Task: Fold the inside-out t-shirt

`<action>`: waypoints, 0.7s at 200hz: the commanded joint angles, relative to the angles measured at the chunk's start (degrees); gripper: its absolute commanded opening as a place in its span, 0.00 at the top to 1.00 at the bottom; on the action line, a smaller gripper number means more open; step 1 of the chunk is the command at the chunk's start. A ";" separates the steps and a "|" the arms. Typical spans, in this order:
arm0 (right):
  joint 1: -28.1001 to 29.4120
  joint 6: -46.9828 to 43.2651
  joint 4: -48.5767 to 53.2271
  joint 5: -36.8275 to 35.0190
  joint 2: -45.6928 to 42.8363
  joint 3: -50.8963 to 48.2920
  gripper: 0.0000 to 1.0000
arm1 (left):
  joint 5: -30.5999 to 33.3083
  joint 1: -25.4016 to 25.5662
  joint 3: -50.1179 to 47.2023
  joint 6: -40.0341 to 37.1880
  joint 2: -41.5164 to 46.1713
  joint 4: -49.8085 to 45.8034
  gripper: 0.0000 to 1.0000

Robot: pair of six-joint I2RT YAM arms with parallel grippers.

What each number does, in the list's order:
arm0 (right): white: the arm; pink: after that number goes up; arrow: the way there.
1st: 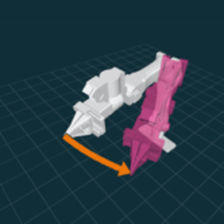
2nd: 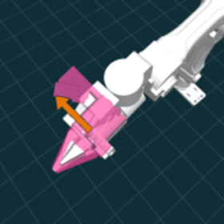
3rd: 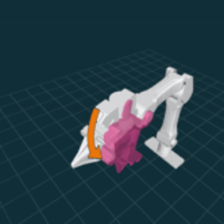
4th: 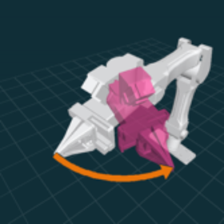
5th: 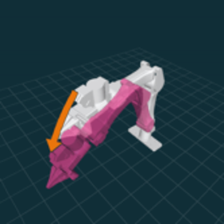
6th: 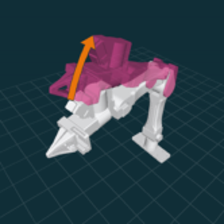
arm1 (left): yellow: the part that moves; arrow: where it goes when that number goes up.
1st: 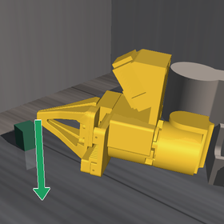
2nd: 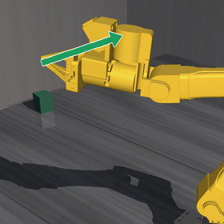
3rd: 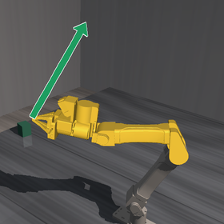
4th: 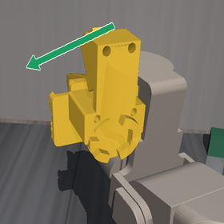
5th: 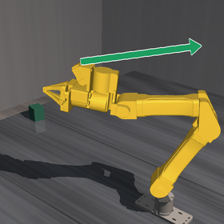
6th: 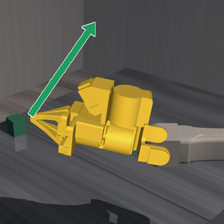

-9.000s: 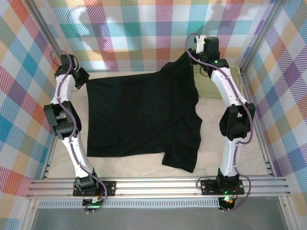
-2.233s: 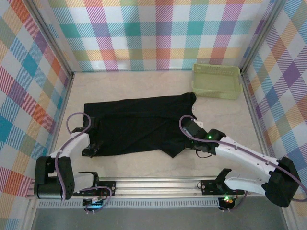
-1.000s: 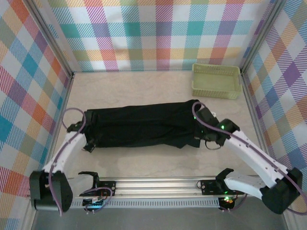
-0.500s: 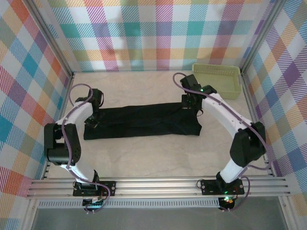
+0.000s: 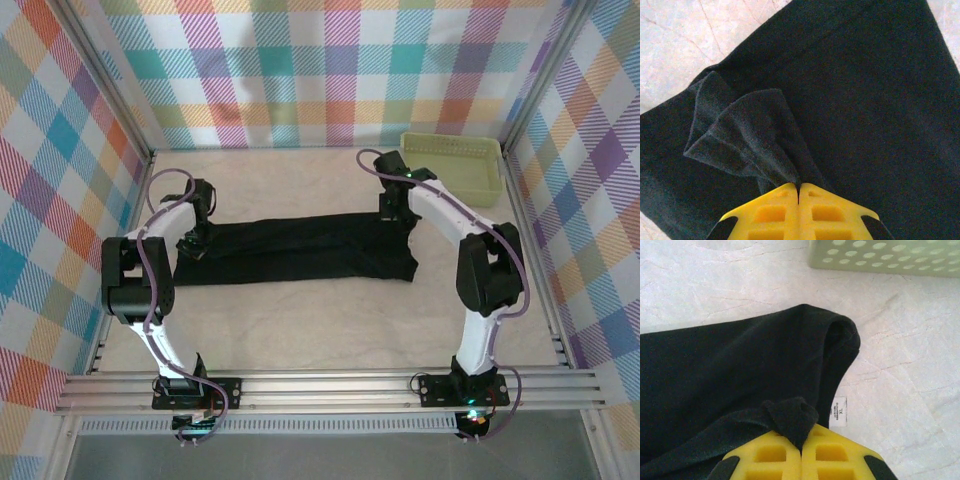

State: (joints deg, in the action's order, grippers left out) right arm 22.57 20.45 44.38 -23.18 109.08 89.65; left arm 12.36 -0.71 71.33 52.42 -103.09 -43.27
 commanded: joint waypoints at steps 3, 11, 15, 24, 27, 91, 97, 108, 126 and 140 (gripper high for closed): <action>-0.46 -0.53 -0.76 -1.61 2.58 3.40 1.00 | 0.38 -1.87 1.38 -1.37 -1.15 -0.36 0.91; -0.46 -0.79 -0.68 -1.61 3.50 3.94 0.92 | 0.34 -2.09 1.58 -1.77 -1.31 -0.24 0.87; -0.50 -0.98 -0.52 -1.58 3.91 4.18 0.88 | 0.30 -2.28 1.80 -2.08 -1.38 -0.33 0.84; -0.46 -1.11 -0.10 -1.75 4.68 4.71 0.82 | 0.38 -2.79 2.39 -2.75 -1.29 -0.79 0.77; -0.50 -1.11 0.06 -1.84 4.84 4.89 0.79 | 0.42 -2.98 2.63 -3.12 -1.12 -1.04 0.75; 1.31 -2.42 -0.43 -0.25 -4.78 0.14 0.49 | 2.15 -4.41 8.36 -14.34 8.51 -5.47 0.28; 2.13 -2.47 -1.40 1.33 -6.33 -1.36 0.49 | 1.68 -4.17 7.56 -15.09 9.97 -5.19 0.28; 3.75 -2.48 -3.65 5.22 -8.51 -4.34 0.49 | 1.03 -3.37 5.05 -15.63 12.34 -4.89 0.29; 6.37 -0.81 -5.75 10.96 -9.50 -8.10 0.49 | -1.77 -0.94 -0.04 -16.92 15.92 -2.92 0.30; 8.60 0.61 -7.07 14.46 -8.79 -9.72 0.49 | -4.66 1.93 -4.50 -17.05 18.09 -0.64 0.35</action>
State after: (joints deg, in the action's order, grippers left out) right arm 27.77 19.00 40.88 -17.43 99.48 83.13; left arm 12.34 -2.87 73.56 38.35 -87.83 -44.64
